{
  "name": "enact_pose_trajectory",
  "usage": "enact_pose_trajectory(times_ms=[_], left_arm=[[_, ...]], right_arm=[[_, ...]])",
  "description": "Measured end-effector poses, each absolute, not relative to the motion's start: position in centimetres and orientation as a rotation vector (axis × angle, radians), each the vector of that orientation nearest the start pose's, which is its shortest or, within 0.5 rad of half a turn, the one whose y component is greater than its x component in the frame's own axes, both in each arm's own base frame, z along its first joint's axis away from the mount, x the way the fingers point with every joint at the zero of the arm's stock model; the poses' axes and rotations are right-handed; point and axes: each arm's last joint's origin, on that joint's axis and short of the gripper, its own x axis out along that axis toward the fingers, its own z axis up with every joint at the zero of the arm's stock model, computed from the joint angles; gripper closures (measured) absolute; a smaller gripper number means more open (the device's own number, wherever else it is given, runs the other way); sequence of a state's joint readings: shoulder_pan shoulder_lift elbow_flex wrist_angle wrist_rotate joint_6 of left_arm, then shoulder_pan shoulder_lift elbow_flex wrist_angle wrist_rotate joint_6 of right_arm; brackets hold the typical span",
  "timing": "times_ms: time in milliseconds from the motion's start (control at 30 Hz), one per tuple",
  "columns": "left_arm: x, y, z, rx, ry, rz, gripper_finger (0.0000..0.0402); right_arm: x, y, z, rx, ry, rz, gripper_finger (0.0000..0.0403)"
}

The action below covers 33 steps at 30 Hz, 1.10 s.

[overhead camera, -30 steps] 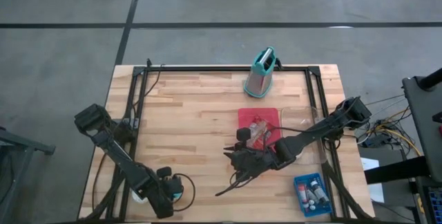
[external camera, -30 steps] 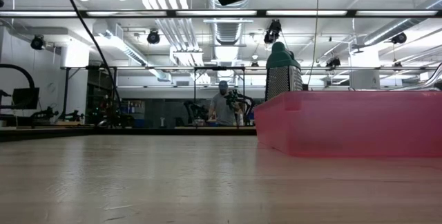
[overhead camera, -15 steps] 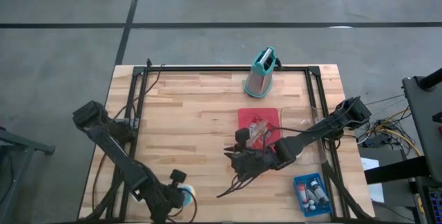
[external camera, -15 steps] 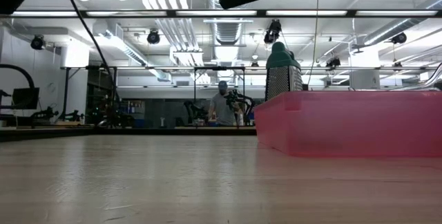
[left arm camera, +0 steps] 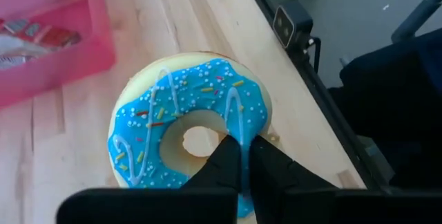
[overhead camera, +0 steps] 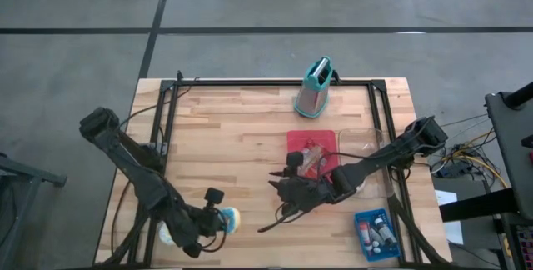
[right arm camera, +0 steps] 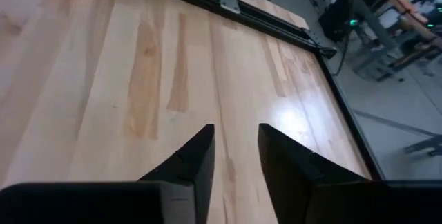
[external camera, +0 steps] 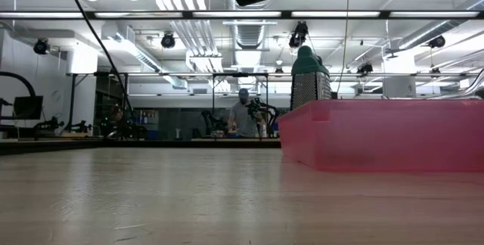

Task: Pick & Place Food Item
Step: Put the blue donut into the transparent bin

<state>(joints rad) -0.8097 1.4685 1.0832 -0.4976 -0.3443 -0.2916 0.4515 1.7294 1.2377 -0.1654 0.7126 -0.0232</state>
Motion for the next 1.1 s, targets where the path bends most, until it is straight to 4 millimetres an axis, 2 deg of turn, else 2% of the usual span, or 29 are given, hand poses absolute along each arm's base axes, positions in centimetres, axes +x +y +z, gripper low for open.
enact_pose_trajectory(times_ms=[333, 533, 733, 967, 1100], left_arm=[[22.1, -20.1, 26.1, 0.334, 0.771, -0.381, 0.0383], [23.6, -18.3, 26.0, 0.397, 0.781, -0.449, 0.0382], [25.6, -15.7, 26.0, 0.340, 0.798, -0.617, 0.0382], [28.0, -11.1, 26.4, 0.220, 0.746, -0.759, 0.0380], [29.2, -8.6, 26.8, 0.203, 0.673, -0.766, 0.0382]], right_arm=[[34.7, 14.7, 24.7, -0.394, 0.555, -0.245, 0.0212], [34.7, 14.9, 24.4, -0.434, 0.578, -0.153, 0.0198], [34.7, 15.3, 24.2, -0.457, 0.594, -0.025, 0.0197], [34.7, 15.3, 24.2, -0.484, 0.596, -0.015, 0.0197], [34.6, 15.3, 24.2, -0.494, 0.596, -0.011, 0.0197]])
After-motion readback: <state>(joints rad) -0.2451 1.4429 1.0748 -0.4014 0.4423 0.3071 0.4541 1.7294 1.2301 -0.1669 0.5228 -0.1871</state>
